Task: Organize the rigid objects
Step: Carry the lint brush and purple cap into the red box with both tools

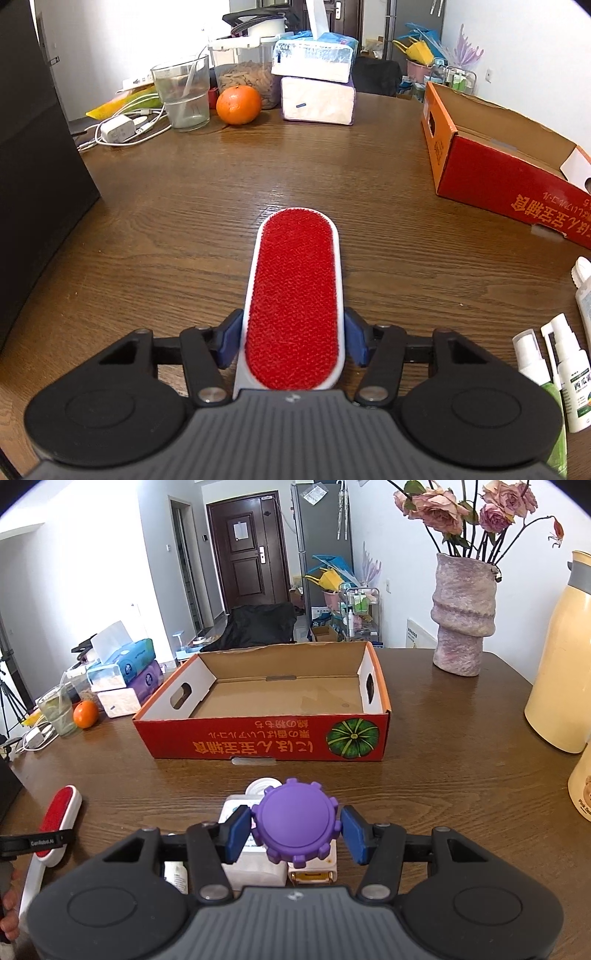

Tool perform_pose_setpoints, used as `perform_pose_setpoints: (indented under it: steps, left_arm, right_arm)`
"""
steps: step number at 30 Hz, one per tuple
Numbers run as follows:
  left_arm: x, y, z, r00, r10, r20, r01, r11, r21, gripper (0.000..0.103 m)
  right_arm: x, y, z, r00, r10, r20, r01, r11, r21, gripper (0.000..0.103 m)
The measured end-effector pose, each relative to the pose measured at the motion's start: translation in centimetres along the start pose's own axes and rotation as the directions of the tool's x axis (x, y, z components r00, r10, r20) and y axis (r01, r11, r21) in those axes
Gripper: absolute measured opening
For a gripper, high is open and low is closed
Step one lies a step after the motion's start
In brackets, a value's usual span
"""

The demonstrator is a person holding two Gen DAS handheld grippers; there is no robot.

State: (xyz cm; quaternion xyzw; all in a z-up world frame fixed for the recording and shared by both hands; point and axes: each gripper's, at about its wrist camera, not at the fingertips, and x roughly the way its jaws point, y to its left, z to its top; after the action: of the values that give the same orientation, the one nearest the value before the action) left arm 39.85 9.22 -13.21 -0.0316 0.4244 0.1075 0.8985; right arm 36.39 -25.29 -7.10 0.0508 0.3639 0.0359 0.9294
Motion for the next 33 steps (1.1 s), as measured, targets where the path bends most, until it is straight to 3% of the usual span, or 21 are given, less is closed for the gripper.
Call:
perform_pose_setpoints:
  steps: [8,23,33]
  left_arm:
    - [-0.5,-0.1,0.2,1.000,-0.017,0.000,0.017,1.000,-0.001,0.057]
    - [-4.7,-0.8,1.2,0.996,-0.034,0.087,0.034,0.999,0.005,0.057]
    - [-8.2,-3.6,3.2,0.985,-0.068,0.157,0.063,0.997,0.037,0.057]
  right_arm:
    - [0.7,-0.1,0.5,1.000,-0.006,-0.008,0.006,1.000,0.007,0.053]
    - [0.6,-1.4,1.4,1.000,-0.014,0.006,0.014,0.999,0.036,0.053]
    - [-0.3,-1.7,2.9,0.999,0.002,0.052,-0.004,0.999,0.037,0.053]
